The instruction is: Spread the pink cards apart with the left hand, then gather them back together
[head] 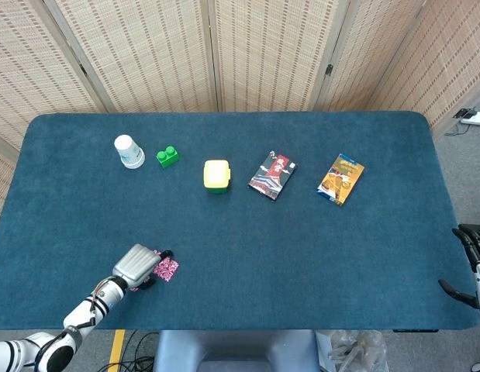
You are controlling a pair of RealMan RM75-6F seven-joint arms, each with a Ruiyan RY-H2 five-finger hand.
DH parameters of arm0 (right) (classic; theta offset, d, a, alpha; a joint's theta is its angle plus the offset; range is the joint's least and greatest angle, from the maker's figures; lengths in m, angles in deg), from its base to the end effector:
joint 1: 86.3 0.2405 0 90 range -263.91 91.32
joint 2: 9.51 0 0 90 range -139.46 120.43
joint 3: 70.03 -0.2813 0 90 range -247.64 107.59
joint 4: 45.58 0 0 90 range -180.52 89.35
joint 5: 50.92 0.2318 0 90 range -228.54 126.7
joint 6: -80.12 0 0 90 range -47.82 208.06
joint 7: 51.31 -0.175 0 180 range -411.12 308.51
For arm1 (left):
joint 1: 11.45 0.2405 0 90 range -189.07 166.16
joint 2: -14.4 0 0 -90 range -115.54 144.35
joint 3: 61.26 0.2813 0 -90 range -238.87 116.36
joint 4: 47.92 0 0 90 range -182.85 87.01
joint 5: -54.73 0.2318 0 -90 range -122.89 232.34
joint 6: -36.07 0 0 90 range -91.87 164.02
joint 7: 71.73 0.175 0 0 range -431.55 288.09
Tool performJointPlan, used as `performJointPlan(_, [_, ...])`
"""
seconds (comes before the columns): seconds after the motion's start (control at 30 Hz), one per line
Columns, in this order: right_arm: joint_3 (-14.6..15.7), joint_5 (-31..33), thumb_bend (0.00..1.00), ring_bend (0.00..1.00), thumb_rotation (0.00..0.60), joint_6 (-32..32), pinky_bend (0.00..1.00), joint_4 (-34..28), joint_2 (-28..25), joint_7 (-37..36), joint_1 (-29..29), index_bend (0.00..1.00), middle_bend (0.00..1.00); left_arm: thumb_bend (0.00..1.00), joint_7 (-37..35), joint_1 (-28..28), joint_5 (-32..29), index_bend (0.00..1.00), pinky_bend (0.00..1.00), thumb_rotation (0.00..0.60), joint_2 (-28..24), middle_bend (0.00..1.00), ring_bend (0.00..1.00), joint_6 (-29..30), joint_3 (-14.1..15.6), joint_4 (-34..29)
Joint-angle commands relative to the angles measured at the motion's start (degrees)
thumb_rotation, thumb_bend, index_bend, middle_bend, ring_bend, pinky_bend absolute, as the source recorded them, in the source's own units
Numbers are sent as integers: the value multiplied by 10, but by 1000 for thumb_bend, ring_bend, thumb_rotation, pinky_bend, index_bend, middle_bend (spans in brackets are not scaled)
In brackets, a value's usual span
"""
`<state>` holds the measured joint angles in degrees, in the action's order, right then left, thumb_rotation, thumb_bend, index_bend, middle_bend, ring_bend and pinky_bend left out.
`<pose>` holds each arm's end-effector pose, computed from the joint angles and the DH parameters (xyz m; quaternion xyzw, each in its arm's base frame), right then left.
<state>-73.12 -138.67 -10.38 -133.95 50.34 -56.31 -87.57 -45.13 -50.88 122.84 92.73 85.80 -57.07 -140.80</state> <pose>-0.3695 -0.1789 0.1981 0.5748 -0.3637 0.3770 0.6286 -0.2304 0.3166 -0.0438 -0.8468 -0.3242 -0.2091 0.3663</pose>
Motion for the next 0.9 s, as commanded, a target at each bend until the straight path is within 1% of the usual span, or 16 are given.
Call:
performJointPlan(0.03, [0, -1, 179, 128, 600, 1, 176, -1, 0, 2, 1, 109, 151, 320, -4, 5, 10, 234, 1000, 600, 4, 996, 942, 4, 4, 11])
performJointPlan(0.37, [1, -2, 179, 128, 600, -3, 176, -7, -2, 7, -1, 109, 151, 320, -17, 13, 20, 245, 1000, 600, 23, 997, 942, 9, -1, 36])
performJointPlan(0.5, [1, -2, 179, 132, 600, -3, 188, -6, -2, 6, -2, 109, 151, 320, -11, 14, 25, 251, 1000, 600, 32, 996, 942, 14, -4, 49])
performJointPlan(0.9, [1, 1, 179, 132, 600, -2, 188, -5, -1, 5, -3, 109, 151, 320, -20, 18, 28, 295, 1000, 600, 46, 996, 942, 15, -12, 65])
